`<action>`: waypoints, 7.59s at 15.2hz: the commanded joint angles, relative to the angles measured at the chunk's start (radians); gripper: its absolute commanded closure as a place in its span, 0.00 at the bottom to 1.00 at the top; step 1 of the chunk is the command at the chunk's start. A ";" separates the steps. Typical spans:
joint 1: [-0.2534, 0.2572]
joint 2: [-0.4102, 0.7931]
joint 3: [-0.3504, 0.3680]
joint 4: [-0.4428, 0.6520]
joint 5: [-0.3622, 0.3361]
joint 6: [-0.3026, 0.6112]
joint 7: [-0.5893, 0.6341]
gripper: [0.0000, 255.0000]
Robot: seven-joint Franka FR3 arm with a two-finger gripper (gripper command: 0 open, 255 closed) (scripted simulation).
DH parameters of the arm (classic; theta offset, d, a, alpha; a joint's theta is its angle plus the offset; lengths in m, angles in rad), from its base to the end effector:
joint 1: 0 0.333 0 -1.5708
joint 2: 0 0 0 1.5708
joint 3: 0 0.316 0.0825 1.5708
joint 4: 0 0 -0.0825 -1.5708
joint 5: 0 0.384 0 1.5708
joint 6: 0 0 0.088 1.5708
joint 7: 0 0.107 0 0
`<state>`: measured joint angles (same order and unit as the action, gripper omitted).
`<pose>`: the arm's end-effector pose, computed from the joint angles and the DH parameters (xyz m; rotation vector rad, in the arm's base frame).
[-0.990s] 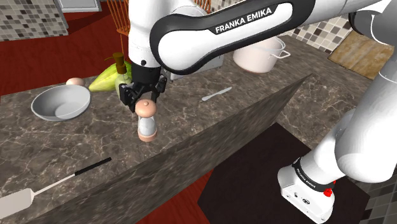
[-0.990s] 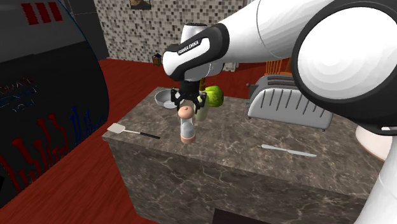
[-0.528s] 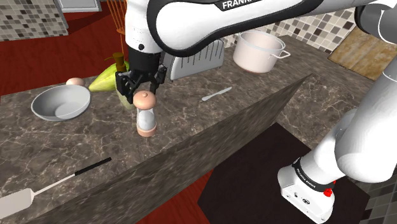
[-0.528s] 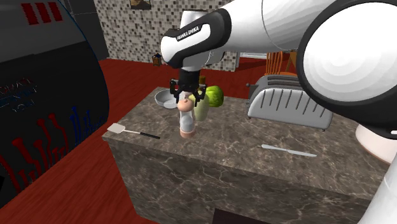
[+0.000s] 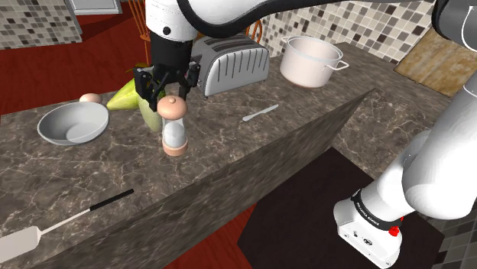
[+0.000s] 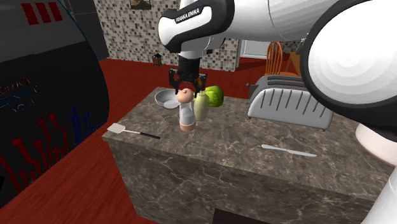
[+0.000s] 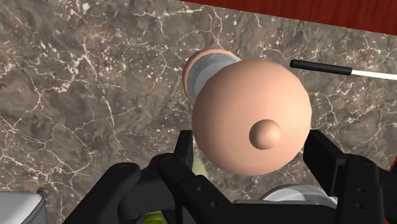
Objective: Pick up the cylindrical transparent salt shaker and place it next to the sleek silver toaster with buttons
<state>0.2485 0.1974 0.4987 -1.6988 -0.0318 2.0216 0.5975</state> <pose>0.4776 0.4113 0.5009 -2.9885 -0.2189 -0.1163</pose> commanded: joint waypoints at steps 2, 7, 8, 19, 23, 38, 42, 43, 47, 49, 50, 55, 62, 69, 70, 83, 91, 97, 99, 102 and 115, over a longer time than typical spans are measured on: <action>0.000 -0.003 0.001 0.035 0.002 -0.038 0.000 1.00; 0.002 -0.005 0.002 0.100 0.003 -0.104 0.001 1.00; 0.003 -0.005 0.003 0.114 0.002 -0.118 0.002 1.00; 0.018 0.019 0.007 0.292 -0.011 -0.275 0.014 1.00; 0.028 0.038 0.009 0.371 -0.021 -0.336 0.021 1.00; 0.021 0.106 -0.003 0.638 -0.046 -0.542 -0.022 1.00; -0.060 0.073 -0.030 0.597 -0.010 -0.536 -0.117 1.00; -0.079 0.068 -0.037 0.593 -0.002 -0.537 -0.140 1.00; -0.146 0.065 -0.066 0.594 0.018 -0.547 -0.230 1.00; -0.176 0.071 -0.080 0.607 0.025 -0.556 -0.274 1.00; -0.190 0.077 -0.088 0.616 0.027 -0.561 -0.295 1.00; -0.253 0.130 -0.120 0.699 0.029 -0.602 -0.396 1.00; -0.309 0.150 -0.140 0.688 0.036 -0.580 -0.471 1.00; -0.337 0.080 -0.142 0.487 0.063 -0.447 -0.492 1.00; -0.340 0.073 -0.143 0.463 0.066 -0.430 -0.495 1.00; -0.359 0.020 -0.147 0.214 0.088 -0.234 -0.523 1.00; -0.363 0.014 -0.148 0.099 0.092 -0.125 -0.535 1.00; -0.364 0.020 -0.149 0.026 0.092 -0.047 -0.542 1.00; -0.364 0.024 -0.150 0.004 0.091 -0.021 -0.544 1.00; -0.363 0.032 -0.151 -0.026 0.090 0.017 -0.546 1.00; -0.359 0.074 -0.154 -0.119 0.079 0.150 -0.551 1.00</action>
<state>-0.1109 0.2688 0.3447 -1.8182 0.0485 2.1682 0.0463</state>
